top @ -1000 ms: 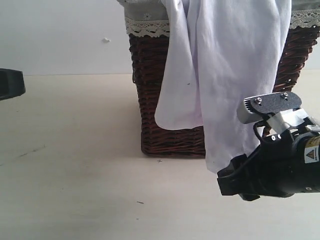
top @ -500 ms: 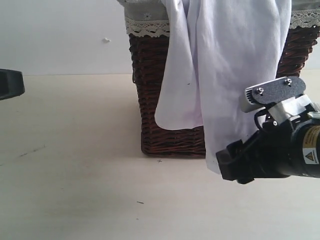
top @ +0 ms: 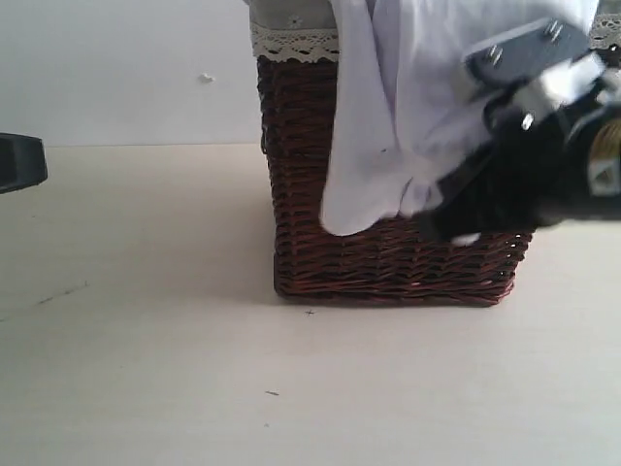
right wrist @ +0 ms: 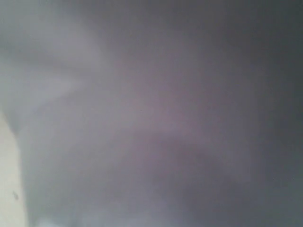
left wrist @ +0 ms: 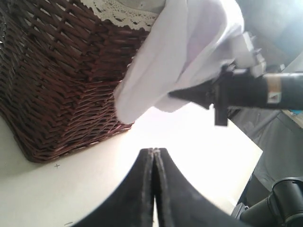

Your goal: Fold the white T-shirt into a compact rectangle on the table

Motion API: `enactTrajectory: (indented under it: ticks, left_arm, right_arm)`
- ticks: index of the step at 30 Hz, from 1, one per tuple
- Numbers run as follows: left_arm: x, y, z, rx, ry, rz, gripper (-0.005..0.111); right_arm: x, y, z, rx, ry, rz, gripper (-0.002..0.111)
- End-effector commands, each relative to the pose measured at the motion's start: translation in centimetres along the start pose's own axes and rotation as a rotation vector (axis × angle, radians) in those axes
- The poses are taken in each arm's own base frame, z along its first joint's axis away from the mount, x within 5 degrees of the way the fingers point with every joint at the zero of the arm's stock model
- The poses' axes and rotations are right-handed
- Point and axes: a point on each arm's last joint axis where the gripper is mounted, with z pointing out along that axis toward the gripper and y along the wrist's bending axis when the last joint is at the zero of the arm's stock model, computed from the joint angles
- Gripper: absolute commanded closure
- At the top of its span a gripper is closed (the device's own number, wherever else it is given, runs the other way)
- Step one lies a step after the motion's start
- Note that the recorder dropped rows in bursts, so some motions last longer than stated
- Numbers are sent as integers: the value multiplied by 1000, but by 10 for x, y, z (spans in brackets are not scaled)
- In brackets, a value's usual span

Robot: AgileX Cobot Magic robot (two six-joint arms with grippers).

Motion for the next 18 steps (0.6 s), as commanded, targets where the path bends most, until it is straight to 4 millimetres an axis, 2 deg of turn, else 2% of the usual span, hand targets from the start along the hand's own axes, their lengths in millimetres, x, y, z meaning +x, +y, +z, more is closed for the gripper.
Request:
enactTrajectory:
  ticks: [1, 3, 5, 7, 11, 18]
  left_arm:
    - [-2, -2, 0, 6, -3, 6, 107]
    - [-1, -1, 0, 6, -2, 4, 107]
    - [-1, -2, 0, 11, 1, 2, 107]
    - [1, -4, 1, 34, 16, 5, 107]
    - [4, -14, 10, 138, 51, 33, 107]
    - [13, -18, 46, 272, 129, 34, 107]
  right_arm:
    - [-70, -18, -95, 98, -361, -75, 108]
    - [-99, -26, -146, 157, -546, -102, 108]
    - [-125, -35, -186, 218, -663, -82, 108]
    - [-146, -43, -209, 280, -696, -59, 108]
    - [-185, -51, -229, 369, -697, -83, 108]
    - [-241, -47, -247, 316, -840, -85, 108]
